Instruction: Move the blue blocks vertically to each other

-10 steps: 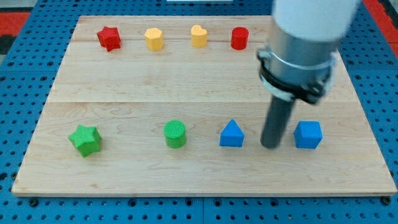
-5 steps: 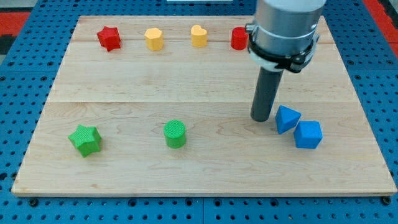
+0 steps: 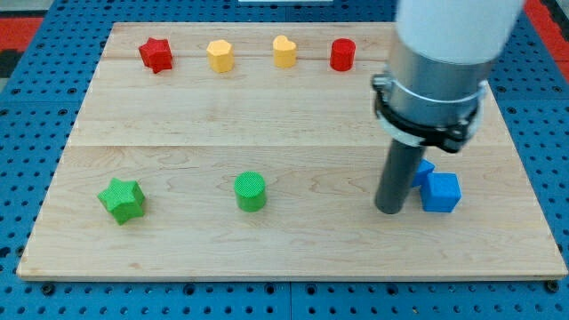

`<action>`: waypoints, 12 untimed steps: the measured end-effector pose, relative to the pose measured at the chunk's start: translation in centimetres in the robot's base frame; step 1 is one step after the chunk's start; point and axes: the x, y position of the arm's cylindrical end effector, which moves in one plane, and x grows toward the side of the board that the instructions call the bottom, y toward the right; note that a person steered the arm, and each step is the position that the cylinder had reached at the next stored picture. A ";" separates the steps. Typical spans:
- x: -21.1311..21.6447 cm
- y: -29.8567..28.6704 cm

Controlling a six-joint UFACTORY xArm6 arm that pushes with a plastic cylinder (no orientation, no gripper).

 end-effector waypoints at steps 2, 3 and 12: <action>-3.0 1.9; -3.7 2.8; -1.0 9.5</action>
